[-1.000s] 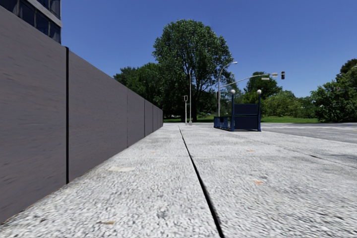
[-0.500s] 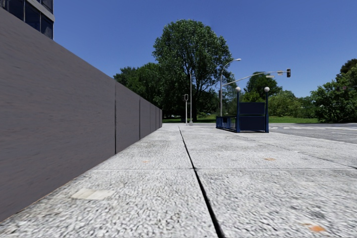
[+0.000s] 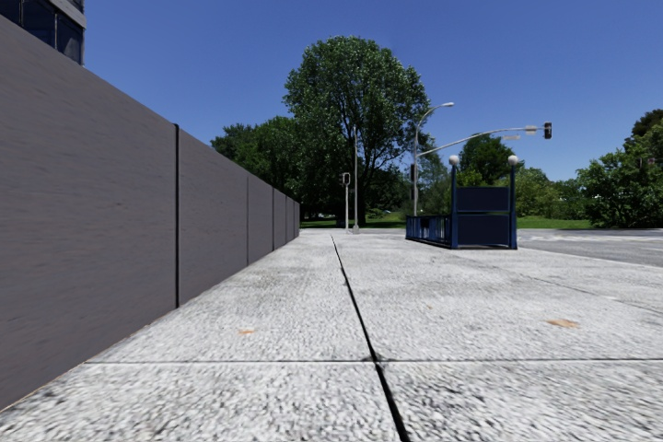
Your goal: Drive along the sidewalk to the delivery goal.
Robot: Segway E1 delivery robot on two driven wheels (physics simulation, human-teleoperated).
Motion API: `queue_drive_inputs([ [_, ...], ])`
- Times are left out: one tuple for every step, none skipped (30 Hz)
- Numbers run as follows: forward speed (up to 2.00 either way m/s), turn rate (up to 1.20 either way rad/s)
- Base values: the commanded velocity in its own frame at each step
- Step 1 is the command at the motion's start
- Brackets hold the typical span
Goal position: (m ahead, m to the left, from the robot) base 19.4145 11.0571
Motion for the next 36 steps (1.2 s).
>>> queue_drive_inputs([
  [2.00,0.00],
  [2.00,0.00],
  [2.00,0.00],
  [2.00,0.00],
  [2.00,0.00],
  [2.00,0.00],
  [2.00,0.00],
  [2.00,0.00],
  [2.00,0.00],
  [2.00,0.00],
  [2.00,0.00],
  [2.00,0.00],
  [2.00,0.00],
  [2.00,0.00],
  [2.00,0.00],
  [2.00,0.00],
  [2.00,0.00],
  [2.00,0.00],
  [2.00,0.00],
  [2.00,0.00],
  [2.00,0.00],
  [2.00,0.00],
  [2.00,0.00],
  [2.00,0.00],
  [2.00,0.00],
  [2.00,0.00],
  [2.00,0.00],
  [2.00,0.00],
  [2.00,0.00],
  [2.00,0.00],
  [2.00,0.00],
  [2.00,0.00],
  [2.00,0.00],
  [2.00,0.00],
  [2.00,0.00],
  [2.00,0.00],
])
